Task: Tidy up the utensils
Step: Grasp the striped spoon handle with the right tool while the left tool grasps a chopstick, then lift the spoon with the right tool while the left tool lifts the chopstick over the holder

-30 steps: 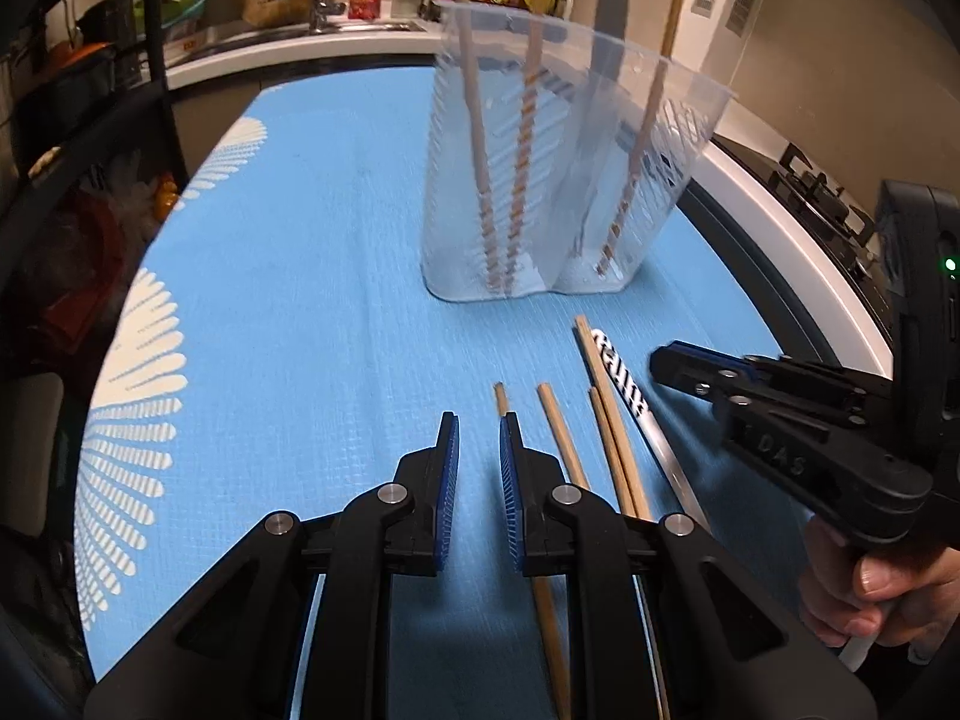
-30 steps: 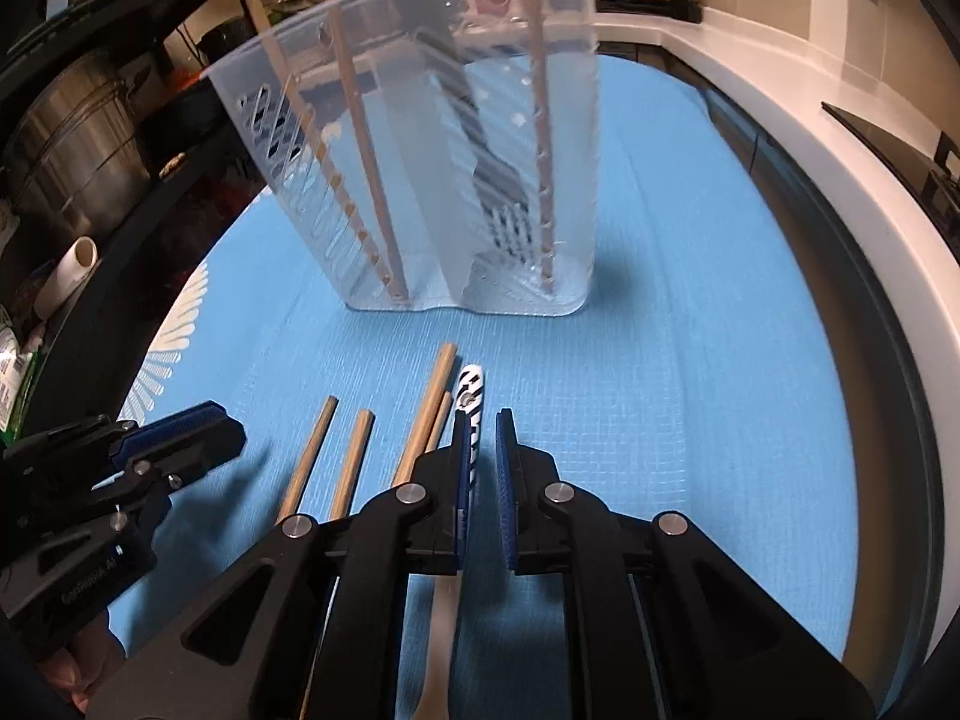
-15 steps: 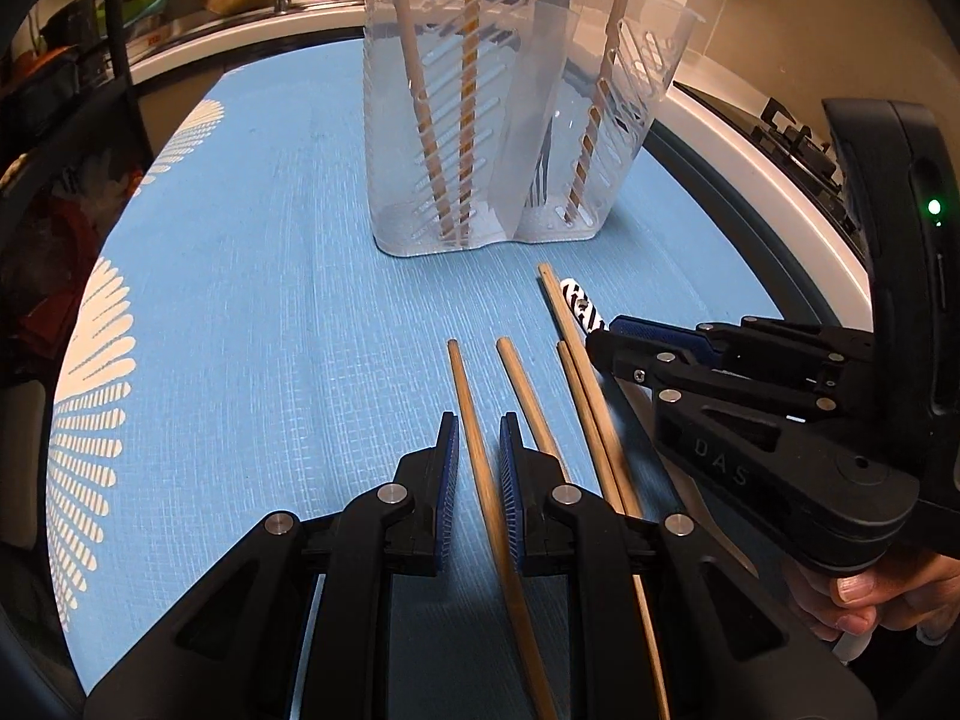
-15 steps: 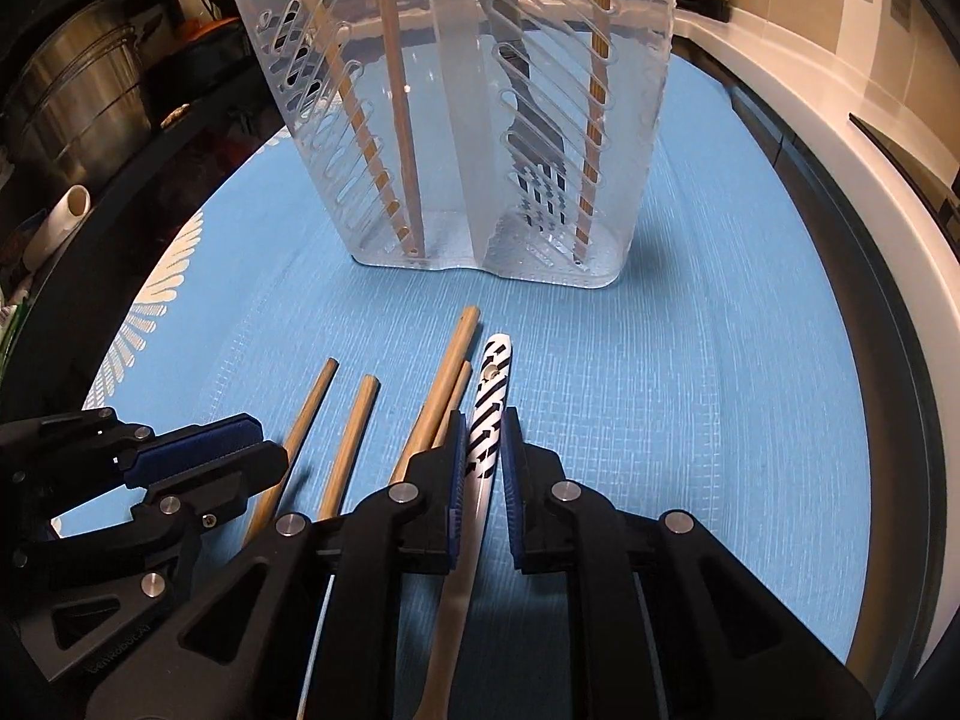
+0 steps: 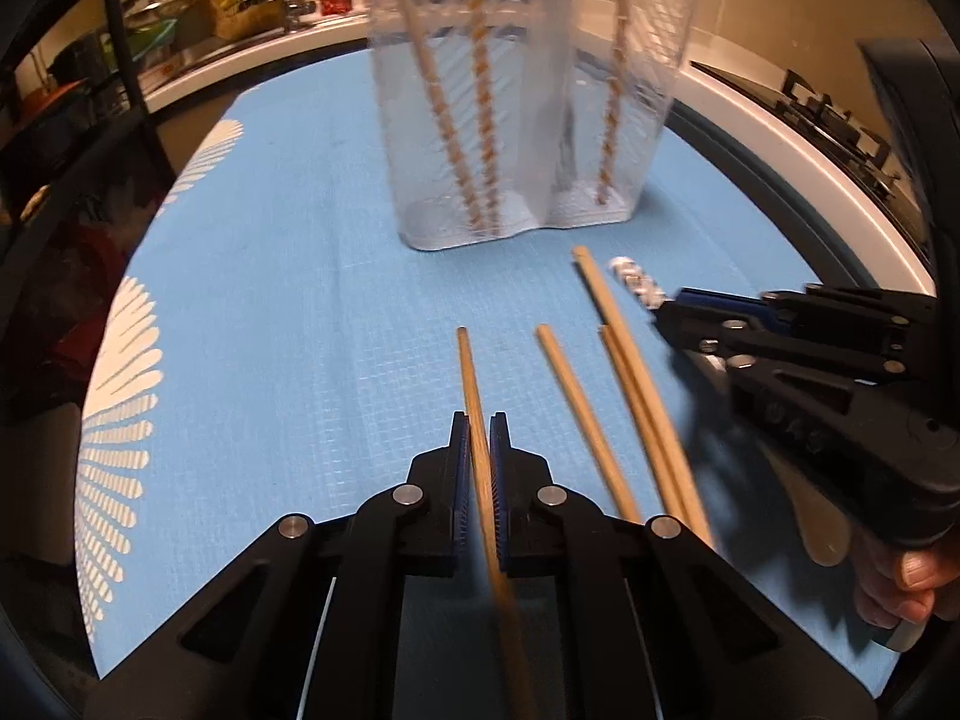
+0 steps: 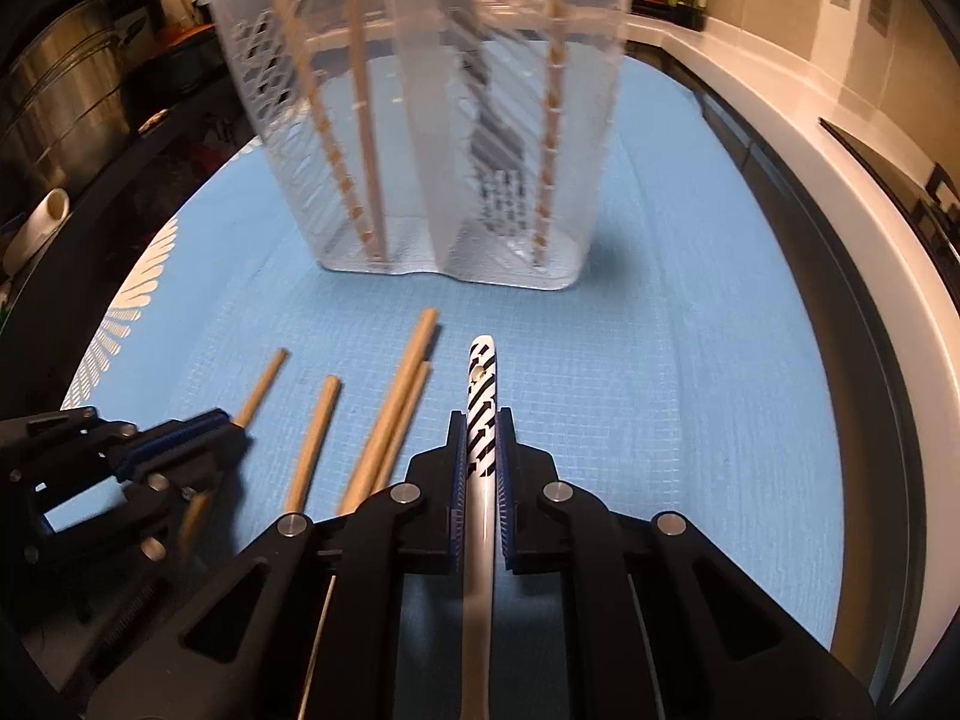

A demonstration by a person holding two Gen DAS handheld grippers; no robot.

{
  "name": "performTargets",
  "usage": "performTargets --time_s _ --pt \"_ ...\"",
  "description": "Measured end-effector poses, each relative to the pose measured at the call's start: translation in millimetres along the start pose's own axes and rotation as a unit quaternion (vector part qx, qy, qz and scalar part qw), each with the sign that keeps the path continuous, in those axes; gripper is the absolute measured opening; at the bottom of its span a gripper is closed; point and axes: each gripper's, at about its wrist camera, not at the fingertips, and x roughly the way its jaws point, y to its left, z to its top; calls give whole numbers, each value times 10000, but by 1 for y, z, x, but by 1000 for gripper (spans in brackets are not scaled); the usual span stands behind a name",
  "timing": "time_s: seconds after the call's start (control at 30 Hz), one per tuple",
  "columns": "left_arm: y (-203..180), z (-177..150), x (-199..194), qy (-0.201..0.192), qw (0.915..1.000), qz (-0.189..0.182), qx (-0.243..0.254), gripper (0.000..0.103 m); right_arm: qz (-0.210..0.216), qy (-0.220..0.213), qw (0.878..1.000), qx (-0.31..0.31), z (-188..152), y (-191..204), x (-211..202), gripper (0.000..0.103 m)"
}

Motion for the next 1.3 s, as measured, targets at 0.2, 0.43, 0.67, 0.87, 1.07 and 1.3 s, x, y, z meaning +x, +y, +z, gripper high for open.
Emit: performTargets --time_s 0.2,0.43,0.67,0.87,1.07,1.3 --pt "23 2 1 -85 9991 253 -332 8 -168 -35 9991 377 0 -18 1 12" --pt "21 7 6 -43 9993 246 -265 8 -16 77 9990 437 7 -23 6 13" --pt "19 10 7 -27 9995 235 -226 7 -168 35 9994 286 11 -18 10 12" --pt "15 10 8 -109 9995 255 -145 7 -331 -84 9993 158 8 -8 9 11" --pt "19 12 5 -137 9994 168 -273 6 -180 -239 9988 391 8 -15 -5 11" --pt "33 22 -19 -291 9980 -115 -555 6 121 -661 9964 516 16 -17 -44 11"
